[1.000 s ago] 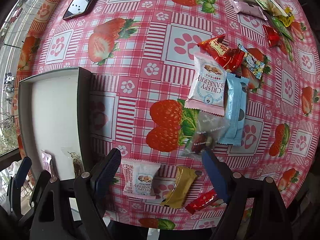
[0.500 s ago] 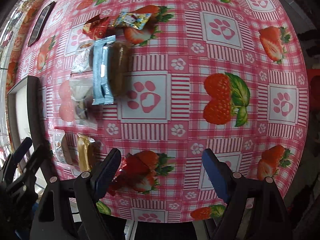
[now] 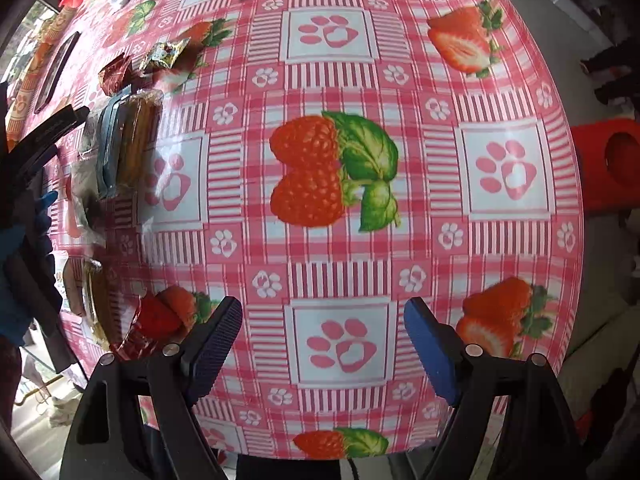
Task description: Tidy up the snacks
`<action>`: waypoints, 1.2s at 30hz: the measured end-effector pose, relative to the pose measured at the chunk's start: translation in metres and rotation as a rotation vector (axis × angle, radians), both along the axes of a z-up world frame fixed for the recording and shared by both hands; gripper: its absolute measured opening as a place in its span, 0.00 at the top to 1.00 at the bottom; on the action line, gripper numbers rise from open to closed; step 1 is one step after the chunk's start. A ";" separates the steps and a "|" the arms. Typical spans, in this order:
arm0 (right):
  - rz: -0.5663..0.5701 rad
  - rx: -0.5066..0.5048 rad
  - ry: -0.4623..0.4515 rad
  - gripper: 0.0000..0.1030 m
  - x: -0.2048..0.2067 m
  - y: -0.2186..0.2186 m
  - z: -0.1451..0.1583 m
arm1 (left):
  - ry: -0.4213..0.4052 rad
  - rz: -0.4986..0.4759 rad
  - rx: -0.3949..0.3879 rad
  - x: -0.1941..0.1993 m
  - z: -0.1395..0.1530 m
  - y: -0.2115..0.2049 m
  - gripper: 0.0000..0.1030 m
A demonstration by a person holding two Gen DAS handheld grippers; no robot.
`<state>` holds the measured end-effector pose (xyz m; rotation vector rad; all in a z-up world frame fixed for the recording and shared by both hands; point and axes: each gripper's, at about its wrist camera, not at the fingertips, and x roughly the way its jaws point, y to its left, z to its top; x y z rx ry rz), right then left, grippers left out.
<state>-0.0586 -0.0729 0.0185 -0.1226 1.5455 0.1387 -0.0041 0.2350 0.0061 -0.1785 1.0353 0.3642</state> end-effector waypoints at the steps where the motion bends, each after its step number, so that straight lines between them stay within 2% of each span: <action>1: 0.012 -0.004 -0.022 0.18 0.008 0.001 -0.003 | -0.027 0.002 0.011 0.001 -0.004 0.000 0.00; 2: 0.016 -0.008 -0.037 0.18 0.023 0.009 -0.004 | -0.087 0.006 0.009 -0.001 -0.006 0.002 0.00; 3: 0.009 -0.003 -0.051 0.18 0.033 0.008 -0.007 | -0.095 0.010 0.012 0.000 -0.006 0.002 0.00; 8: -0.023 0.051 -0.153 0.18 0.070 0.006 -0.019 | -0.091 0.010 0.011 0.002 -0.006 0.003 0.00; 10: 0.003 0.035 -0.241 0.18 0.081 0.014 -0.019 | -0.091 0.010 0.012 0.002 -0.006 0.003 0.00; 12: 0.016 0.041 -0.290 0.03 0.095 0.027 -0.017 | -0.090 0.010 0.012 0.002 -0.006 0.002 0.00; 13: 0.003 0.056 -0.342 0.00 0.097 0.027 -0.017 | -0.091 0.010 0.012 0.002 -0.006 0.003 0.00; 17: -0.040 0.080 -0.591 0.00 0.087 0.028 -0.017 | -0.091 0.010 0.012 0.002 -0.006 0.003 0.00; 20: -0.056 0.075 -0.597 0.00 0.082 0.019 -0.014 | -0.091 0.010 0.012 0.002 -0.006 0.003 0.00; 23: -0.056 0.073 -0.596 0.00 0.087 0.036 -0.014 | -0.091 0.010 0.012 0.002 -0.006 0.003 0.00; 36: -0.057 0.072 -0.596 0.00 0.087 0.030 -0.017 | -0.091 0.010 0.012 0.001 -0.006 0.002 0.00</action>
